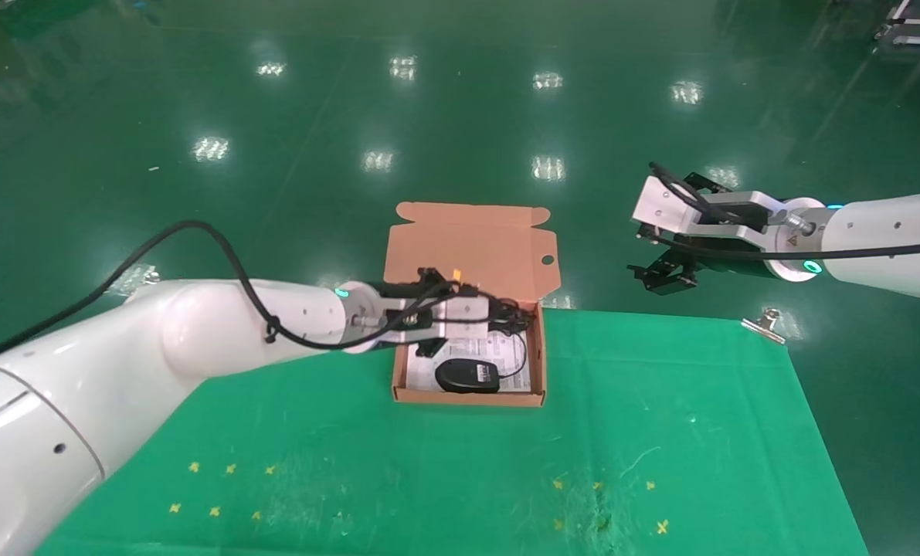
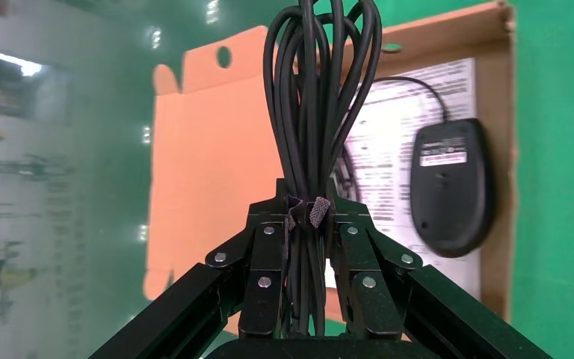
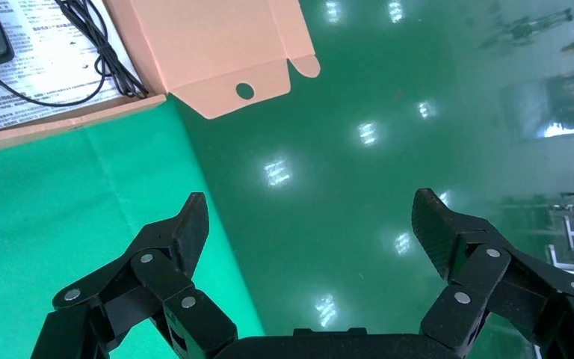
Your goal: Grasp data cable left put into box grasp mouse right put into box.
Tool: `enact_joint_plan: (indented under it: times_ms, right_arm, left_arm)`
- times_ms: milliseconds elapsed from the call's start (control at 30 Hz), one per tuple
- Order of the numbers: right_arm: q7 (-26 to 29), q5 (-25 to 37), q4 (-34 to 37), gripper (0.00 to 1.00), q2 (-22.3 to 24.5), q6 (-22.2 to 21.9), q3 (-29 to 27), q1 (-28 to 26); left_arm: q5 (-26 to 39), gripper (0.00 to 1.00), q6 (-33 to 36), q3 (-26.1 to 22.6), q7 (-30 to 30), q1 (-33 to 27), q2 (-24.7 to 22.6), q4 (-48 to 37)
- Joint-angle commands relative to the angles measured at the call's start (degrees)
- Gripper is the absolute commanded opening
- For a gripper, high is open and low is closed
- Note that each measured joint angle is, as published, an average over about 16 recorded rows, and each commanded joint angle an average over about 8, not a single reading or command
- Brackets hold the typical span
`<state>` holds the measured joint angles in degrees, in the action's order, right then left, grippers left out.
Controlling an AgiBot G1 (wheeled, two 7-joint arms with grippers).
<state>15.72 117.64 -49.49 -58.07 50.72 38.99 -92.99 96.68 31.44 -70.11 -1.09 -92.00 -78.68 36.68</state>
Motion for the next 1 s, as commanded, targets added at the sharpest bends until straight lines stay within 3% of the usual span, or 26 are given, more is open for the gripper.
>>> enact_joint_plan:
  times_ms: [33, 667, 1000]
  right_arm:
    - [0.10, 0.05, -0.18, 1.00, 0.12, 0.02, -0.01, 0.02]
    - [0.01, 0.00, -0.06, 1.00, -0.01, -0.11, -0.10, -0.11]
    - [-1.72, 0.48, -1.72, 1.00, 0.64, -0.48, -0.58, -3.37]
  left_arm:
    - [-1.04, 1.00, -0.38, -0.61, 0.09, -0.11, -0.01, -0.03]
    - [-0.18, 1.00, 0.09, -0.09, 0.09, -0.29, 0.83, 0.81]
    - [1.08, 1.00, -1.84, 0.93, 2.04, -6.17, 3.94, 1.58]
